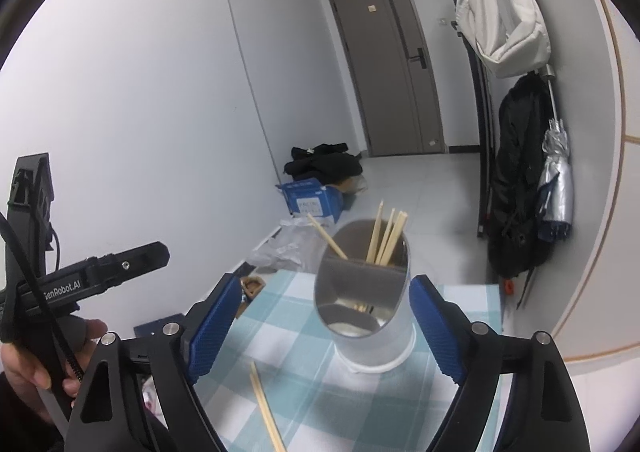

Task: Organize utensils
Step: 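Move both grippers back down to the last chopsticks on the cloth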

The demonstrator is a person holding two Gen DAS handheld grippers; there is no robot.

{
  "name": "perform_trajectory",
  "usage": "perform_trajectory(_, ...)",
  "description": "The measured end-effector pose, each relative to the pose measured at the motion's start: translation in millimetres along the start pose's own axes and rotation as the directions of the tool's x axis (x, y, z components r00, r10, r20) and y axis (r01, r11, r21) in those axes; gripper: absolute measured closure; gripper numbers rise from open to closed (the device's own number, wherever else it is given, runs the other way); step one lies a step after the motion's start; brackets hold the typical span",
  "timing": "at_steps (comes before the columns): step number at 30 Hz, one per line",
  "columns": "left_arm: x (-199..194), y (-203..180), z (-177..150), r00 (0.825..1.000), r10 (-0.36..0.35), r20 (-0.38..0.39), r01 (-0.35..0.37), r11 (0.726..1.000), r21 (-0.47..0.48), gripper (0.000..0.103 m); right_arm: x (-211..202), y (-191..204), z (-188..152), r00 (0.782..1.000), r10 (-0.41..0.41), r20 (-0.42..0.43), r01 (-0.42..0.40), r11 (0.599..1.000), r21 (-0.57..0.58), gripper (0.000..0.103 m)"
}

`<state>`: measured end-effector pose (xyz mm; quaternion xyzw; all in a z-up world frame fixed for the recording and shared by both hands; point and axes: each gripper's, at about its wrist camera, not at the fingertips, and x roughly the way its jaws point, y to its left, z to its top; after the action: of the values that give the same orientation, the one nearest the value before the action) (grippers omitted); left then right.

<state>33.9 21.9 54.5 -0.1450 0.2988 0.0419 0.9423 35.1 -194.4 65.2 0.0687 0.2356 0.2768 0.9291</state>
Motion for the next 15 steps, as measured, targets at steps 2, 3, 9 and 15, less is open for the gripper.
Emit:
perform_trajectory(2, -1, 9, -11, 1.000, -0.006, 0.004, 0.006, 0.999, -0.043, 0.001, 2, 2, -7, 1.000, 0.000, -0.011, 0.000, 1.000, 0.003, 0.016)
perform_trajectory(3, -1, 14, -17, 1.000, -0.003, 0.003, 0.003, 0.998, -0.059, 0.001, 4, 3, -11, 1.000, 0.001, -0.016, -0.001, 1.000, 0.004, 0.016)
perform_trajectory(9, 11, 29, -44, 0.998, 0.030, -0.058, -0.035, 0.996, -0.081, 0.001, 18, 11, -40, 0.997, -0.005, -0.077, 0.004, 1.000, -0.018, 0.015)
perform_trajectory(15, 23, 55, -63, 0.987, 0.062, -0.145, -0.082, 0.988, -0.133, 0.001, 37, 13, -64, 0.987, -0.019, -0.159, 0.016, 1.000, -0.023, 0.015)
